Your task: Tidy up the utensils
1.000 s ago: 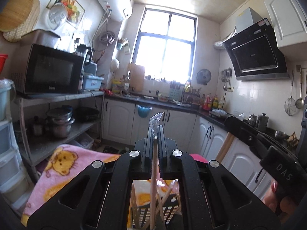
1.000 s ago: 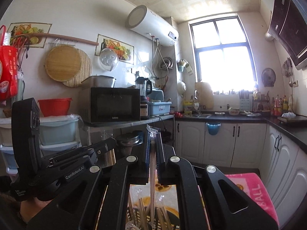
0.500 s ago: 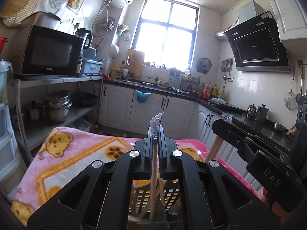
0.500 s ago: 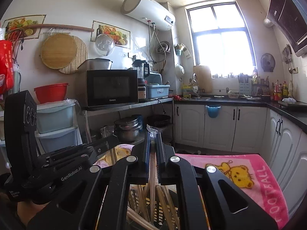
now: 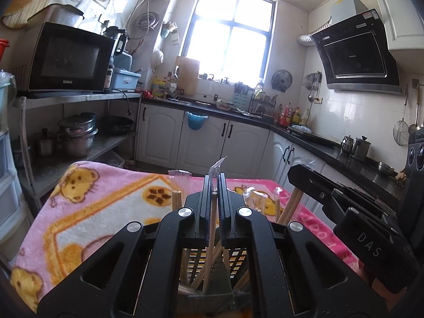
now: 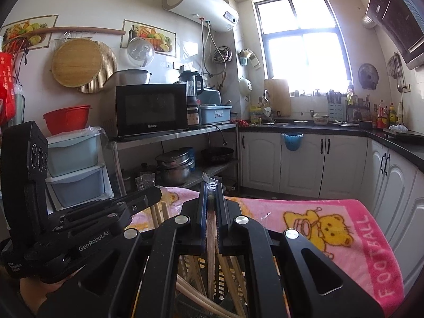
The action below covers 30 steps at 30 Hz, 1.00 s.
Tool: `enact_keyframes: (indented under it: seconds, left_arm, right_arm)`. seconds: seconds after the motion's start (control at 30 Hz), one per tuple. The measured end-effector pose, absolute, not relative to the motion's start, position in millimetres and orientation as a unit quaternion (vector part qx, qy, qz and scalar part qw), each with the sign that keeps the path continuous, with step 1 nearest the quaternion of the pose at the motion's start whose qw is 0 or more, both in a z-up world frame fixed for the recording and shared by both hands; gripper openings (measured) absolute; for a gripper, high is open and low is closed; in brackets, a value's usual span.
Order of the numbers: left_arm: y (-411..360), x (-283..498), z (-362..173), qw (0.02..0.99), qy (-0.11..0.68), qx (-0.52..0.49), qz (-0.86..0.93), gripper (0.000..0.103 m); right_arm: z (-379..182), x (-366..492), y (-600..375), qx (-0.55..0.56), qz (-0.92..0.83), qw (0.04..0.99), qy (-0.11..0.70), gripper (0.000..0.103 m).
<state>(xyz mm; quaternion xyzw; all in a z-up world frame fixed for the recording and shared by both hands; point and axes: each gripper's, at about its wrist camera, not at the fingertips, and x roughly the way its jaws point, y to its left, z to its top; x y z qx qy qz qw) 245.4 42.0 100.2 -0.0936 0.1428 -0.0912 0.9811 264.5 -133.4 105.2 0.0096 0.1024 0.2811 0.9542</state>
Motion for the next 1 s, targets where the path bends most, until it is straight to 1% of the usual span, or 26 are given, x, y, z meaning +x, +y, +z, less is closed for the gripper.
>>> enact_keyframes:
  seconds: [0.13, 0.2, 0.23, 0.27, 0.33, 0.4, 0.47, 0.57, 0.6, 0.67, 0.77, 0.83, 0.9, 0.97, 1.0]
  left_arm:
    - [43.9, 246.2, 99.2, 0.977, 0.161, -0.099, -0.098, 0.002]
    - [44.6, 245.2, 99.2, 0.975, 0.17, -0.1, -0.102, 0.002]
    - [44.8, 244.6, 99.0, 0.974, 0.173, -0.1, -0.103, 0.002]
    - [44.6, 244.1, 99.1, 0.973, 0.178, -0.1, -0.105, 0.003]
    - [45.7, 242.8, 99.3, 0.971, 0.186, -0.102, -0.107, 0.004]
    - [46.7, 241.1, 98.6, 0.969, 0.195, -0.104, -0.109, 0.009]
    - [49.1, 238.3, 98.5, 0.967, 0.202, -0.11, -0.112, 0.016]
    - [50.8, 232.8, 99.4, 0.965, 0.207, -0.113, -0.117, 0.026]
    - [51.3, 230.1, 100.1, 0.964, 0.208, -0.114, -0.119, 0.027]
    - [52.7, 225.6, 101.0, 0.963, 0.21, -0.115, -0.125, 0.033]
    - [54.2, 216.6, 103.8, 0.961, 0.211, -0.12, -0.134, 0.049]
    - [55.2, 208.7, 106.0, 0.961, 0.208, -0.12, -0.135, 0.056]
    - [55.8, 201.3, 108.8, 0.961, 0.206, -0.121, -0.136, 0.06]
    - [56.5, 195.7, 110.8, 0.962, 0.204, -0.122, -0.136, 0.067]
    - [57.0, 191.7, 111.7, 0.962, 0.203, -0.123, -0.137, 0.073]
  right_arm:
    - [103.2, 263.6, -135.2, 0.013, 0.282, 0.953, 0.109, 0.007]
    - [101.3, 264.1, -136.9, 0.013, 0.28, 0.953, 0.118, 0.01]
    - [100.9, 264.4, -138.2, 0.017, 0.28, 0.952, 0.122, 0.015]
    - [100.5, 265.2, -140.1, 0.022, 0.281, 0.951, 0.126, 0.017]
    - [99.6, 265.0, -143.5, 0.027, 0.282, 0.95, 0.133, 0.018]
    - [98.9, 263.8, -147.3, 0.032, 0.283, 0.949, 0.138, 0.021]
    - [98.7, 260.7, -150.7, 0.034, 0.283, 0.948, 0.143, 0.028]
    - [98.7, 255.3, -154.1, 0.033, 0.28, 0.948, 0.151, 0.031]
    - [98.5, 253.4, -155.8, 0.033, 0.28, 0.947, 0.153, 0.033]
    - [98.1, 249.1, -159.2, 0.033, 0.279, 0.946, 0.163, 0.039]
    - [99.1, 242.1, -163.6, 0.033, 0.279, 0.944, 0.173, 0.043]
    - [98.8, 237.6, -166.5, 0.031, 0.279, 0.943, 0.179, 0.046]
    - [98.2, 233.0, -168.2, 0.029, 0.277, 0.943, 0.184, 0.048]
    - [97.5, 228.4, -169.9, 0.029, 0.276, 0.942, 0.191, 0.05]
    - [96.6, 226.4, -170.9, 0.029, 0.276, 0.941, 0.193, 0.05]
